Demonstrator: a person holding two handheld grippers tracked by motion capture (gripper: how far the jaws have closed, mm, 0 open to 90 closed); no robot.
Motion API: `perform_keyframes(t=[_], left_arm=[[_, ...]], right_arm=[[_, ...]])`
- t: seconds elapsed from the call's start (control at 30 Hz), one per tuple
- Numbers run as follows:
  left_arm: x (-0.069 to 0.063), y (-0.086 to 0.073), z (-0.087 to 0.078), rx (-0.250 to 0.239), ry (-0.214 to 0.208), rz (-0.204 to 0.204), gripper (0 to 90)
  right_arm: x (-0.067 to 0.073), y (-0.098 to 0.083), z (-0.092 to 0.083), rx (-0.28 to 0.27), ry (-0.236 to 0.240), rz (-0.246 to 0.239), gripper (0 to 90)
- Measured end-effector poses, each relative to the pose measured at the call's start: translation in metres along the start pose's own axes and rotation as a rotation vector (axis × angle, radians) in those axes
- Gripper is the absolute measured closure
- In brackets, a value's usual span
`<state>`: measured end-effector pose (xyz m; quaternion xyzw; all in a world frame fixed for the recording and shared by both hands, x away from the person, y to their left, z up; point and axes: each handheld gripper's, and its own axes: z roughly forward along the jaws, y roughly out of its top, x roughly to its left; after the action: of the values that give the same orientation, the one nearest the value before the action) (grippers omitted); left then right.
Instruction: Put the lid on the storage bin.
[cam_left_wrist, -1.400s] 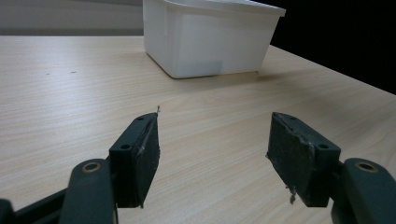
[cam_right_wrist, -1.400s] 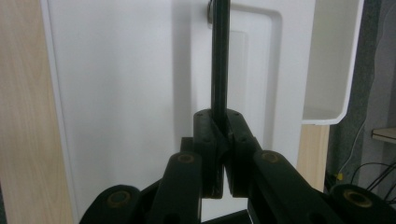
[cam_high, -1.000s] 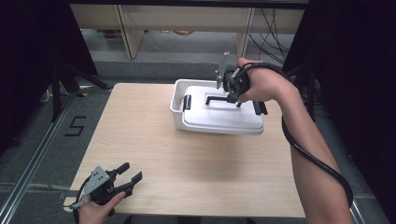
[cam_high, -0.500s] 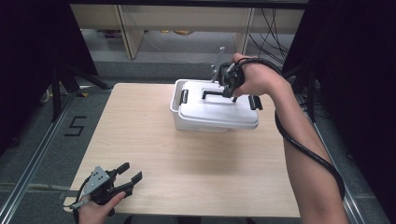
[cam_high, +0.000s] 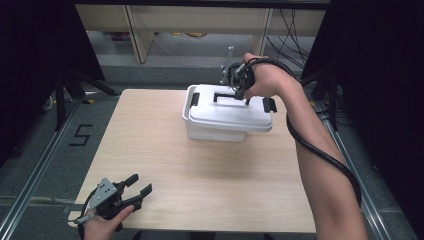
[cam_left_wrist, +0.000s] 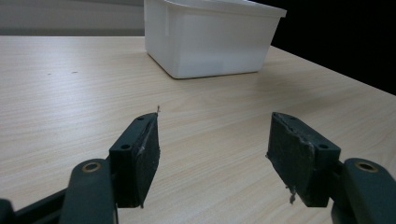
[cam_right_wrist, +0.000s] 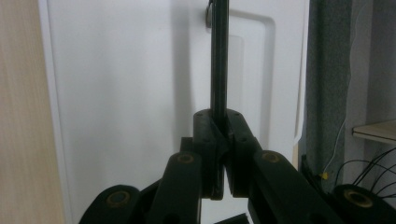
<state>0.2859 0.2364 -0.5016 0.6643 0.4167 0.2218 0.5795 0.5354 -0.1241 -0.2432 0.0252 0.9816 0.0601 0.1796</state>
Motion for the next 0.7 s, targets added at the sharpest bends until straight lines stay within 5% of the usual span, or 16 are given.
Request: perform_keyframes(t=[0.7], left_arm=[[0.000,0.001,-0.001,-0.007,-0.002,-0.002,33.4]], right_arm=[[-0.014,0.016,0.023,-0.021,-0.045,0.019,84.8]])
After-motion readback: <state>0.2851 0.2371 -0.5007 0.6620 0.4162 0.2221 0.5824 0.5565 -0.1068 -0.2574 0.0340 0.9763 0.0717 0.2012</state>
